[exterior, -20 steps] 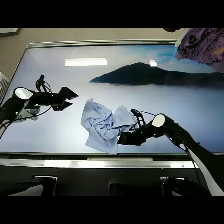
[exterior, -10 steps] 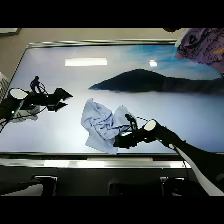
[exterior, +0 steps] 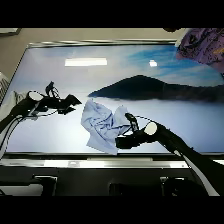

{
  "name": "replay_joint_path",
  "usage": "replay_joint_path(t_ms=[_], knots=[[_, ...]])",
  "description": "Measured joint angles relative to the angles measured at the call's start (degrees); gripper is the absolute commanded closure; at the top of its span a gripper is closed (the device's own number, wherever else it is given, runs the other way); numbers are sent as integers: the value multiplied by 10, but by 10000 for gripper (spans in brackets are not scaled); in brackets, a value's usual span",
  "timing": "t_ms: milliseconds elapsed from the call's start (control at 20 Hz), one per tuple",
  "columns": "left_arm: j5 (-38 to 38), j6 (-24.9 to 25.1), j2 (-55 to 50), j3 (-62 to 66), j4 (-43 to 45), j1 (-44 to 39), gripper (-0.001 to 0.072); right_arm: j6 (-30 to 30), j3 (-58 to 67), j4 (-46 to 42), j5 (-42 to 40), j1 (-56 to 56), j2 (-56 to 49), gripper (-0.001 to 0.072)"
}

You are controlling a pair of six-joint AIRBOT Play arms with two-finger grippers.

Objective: Fold the clothes and pants, and hang the long-sleeved shirts on hangers.

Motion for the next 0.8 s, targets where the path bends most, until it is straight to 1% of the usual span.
replay_joint_path(t_ms=[200, 250, 300, 350, 400, 450, 550, 650, 750, 800], knots=[[7, 88, -44, 8, -61, -24, 77, 39, 0, -35, 20, 0, 19, 674], [8, 107, -51, 9, -77, -28, 87, 46, 0, -39, 23, 0, 21, 674], [9, 120, -57, 10, -89, -32, 166, 51, 0, -42, 26, 0, 22, 674], [9, 131, -64, 10, -97, -35, 293, 55, 0, -44, 27, 0, 23, 674], [9, 140, -70, 11, -105, -37, 607, 59, 0, -46, 28, 0, 23, 675], [11, 145, -74, 11, -110, -38, 687, 63, 0, -47, 30, 0, 24, 675], [10, 154, -77, 16, -118, -38, 689, 67, 2, -56, 35, 0, 30, 676], [1, 158, -68, 34, -121, -32, 690, 94, 18, -99, 46, 0, 40, 676], [-2, 155, -44, 66, -119, -19, 690, 150, 59, -193, 76, 0, 56, 675], [-4, 147, -28, 87, -108, -11, 690, 182, 92, -257, 96, 0, 66, 675]])
